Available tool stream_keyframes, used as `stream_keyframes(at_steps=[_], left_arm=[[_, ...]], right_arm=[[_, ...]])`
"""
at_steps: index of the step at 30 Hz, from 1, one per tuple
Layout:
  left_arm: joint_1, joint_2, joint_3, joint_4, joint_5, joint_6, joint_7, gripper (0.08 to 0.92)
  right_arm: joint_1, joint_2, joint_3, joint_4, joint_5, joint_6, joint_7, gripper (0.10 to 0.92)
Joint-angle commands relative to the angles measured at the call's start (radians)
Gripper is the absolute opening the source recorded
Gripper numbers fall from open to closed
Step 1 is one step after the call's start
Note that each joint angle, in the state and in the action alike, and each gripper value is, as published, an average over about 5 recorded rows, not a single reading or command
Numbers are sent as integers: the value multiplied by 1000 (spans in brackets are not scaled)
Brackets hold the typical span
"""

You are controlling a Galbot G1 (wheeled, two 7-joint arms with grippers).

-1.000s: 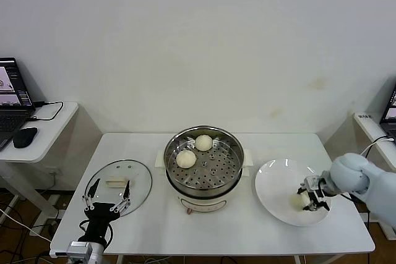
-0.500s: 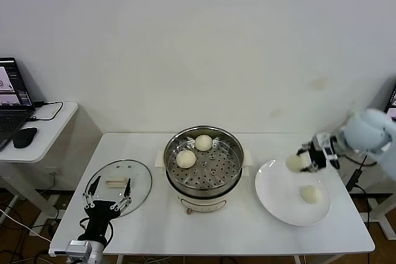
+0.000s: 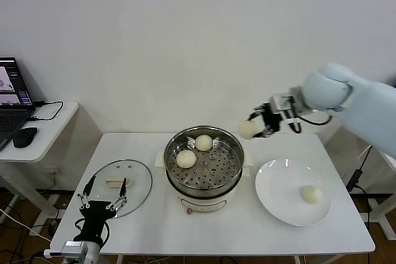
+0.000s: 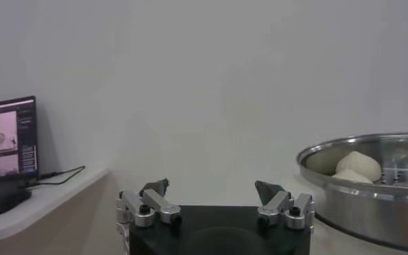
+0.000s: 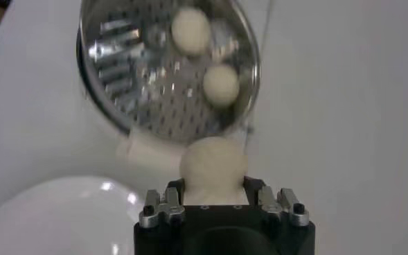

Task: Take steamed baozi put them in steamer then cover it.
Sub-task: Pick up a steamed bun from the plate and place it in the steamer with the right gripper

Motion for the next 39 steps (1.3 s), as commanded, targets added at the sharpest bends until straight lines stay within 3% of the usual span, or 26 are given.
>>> stream_keyframes(at_steps=[1,9,28,39], left_arm=[[6,-6,-12,-7,0,-1,0,823],[11,-16,-21,-13,1,0,0,823],[15,-37,-18,-9,5,-2,-1,823],[10,-31,-13,-9,6,-2,-1,823]], right_arm=[[25,219,-145,-26,-21,150,35,551],[-29,273,-207,-34,-197,310,37,551],[-83,312,-234,-36,-350,412,41,561],[-3,223,-160,-12,-295,430,55,804]])
